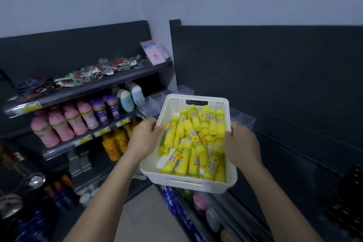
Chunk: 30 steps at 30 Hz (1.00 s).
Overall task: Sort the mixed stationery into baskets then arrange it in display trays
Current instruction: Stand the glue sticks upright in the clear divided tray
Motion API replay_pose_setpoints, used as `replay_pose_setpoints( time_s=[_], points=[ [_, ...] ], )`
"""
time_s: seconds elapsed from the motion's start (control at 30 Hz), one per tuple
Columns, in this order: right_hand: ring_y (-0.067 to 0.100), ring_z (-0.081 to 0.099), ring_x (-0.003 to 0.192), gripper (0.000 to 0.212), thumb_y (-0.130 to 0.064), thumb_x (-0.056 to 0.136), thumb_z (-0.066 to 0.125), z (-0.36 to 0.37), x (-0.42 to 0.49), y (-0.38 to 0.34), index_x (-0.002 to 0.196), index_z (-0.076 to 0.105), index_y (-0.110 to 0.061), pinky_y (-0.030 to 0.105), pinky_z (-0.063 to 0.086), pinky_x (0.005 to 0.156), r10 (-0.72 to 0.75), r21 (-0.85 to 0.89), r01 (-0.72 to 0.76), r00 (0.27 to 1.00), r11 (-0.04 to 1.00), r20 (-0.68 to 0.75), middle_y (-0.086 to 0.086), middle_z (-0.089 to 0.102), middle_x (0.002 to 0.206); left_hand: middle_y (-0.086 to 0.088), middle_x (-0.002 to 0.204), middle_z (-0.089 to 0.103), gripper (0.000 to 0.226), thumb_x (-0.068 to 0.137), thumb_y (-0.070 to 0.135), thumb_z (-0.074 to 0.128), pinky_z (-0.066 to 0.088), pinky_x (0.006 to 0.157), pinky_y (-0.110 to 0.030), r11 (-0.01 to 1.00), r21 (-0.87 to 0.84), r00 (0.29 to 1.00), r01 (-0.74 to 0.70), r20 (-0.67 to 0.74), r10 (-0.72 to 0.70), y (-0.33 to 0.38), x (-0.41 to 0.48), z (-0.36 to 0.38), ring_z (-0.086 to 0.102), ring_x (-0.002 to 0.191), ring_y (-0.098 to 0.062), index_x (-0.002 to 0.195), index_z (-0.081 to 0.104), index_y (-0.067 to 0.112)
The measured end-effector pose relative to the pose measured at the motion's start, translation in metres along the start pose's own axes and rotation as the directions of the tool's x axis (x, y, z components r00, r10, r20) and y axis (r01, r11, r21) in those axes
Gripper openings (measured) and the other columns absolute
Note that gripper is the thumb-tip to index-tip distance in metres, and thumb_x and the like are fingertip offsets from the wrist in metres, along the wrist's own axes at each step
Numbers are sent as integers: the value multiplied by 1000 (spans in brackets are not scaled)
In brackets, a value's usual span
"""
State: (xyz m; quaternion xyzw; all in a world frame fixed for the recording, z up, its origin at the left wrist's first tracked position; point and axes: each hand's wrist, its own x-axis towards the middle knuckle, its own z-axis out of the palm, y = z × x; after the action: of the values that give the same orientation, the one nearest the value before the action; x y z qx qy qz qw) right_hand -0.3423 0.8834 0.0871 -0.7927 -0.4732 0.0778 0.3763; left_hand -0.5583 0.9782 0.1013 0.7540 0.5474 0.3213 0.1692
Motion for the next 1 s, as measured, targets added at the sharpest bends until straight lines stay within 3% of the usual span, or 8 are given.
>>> replay_pose_setpoints(
  time_s=[0.23,0.43,0.63,0.8,1.0],
  points=[
    [23,57,79,18,-16,93,41,57,73,-40,83,56,-15,31,41,64,2,34,-1,1000,999,-25,3,62,85,-1,63,47,25,93,19,53,24,55,-35,997,43,998,-64,7,64,-35,103,-8,44,63,-22,73,51,4],
    [18,53,72,18,-15,92,42,117,128,-62,82,57,-16,28,35,56,101,14,-100,990,995,-97,1,60,82,-12,72,57,24,93,20,52,39,64,-41,985,39,982,-166,99,162,-77,203,8,54,73,-31,78,53,1],
    [25,52,72,15,-11,89,42,165,168,-73,82,55,-13,31,37,58,295,-55,-308,940,950,-173,6,61,84,-6,77,55,21,91,21,51,33,62,-35,961,34,927,-276,274,256,-107,294,46,53,78,-29,74,48,11],
    [30,57,79,10,-25,85,59,182,179,-66,90,62,-16,31,37,60,411,-92,-430,895,898,-171,5,63,83,-16,98,64,15,94,25,47,34,65,-33,920,47,853,-389,394,341,-115,328,90,58,93,-34,84,44,14],
    [24,44,63,7,-10,81,49,193,180,-53,76,49,-16,30,34,56,459,-199,-494,866,847,-196,0,50,71,-19,107,65,20,98,25,42,41,71,-37,815,199,786,-544,460,413,-121,333,133,61,101,-37,102,49,7]
  ],
)
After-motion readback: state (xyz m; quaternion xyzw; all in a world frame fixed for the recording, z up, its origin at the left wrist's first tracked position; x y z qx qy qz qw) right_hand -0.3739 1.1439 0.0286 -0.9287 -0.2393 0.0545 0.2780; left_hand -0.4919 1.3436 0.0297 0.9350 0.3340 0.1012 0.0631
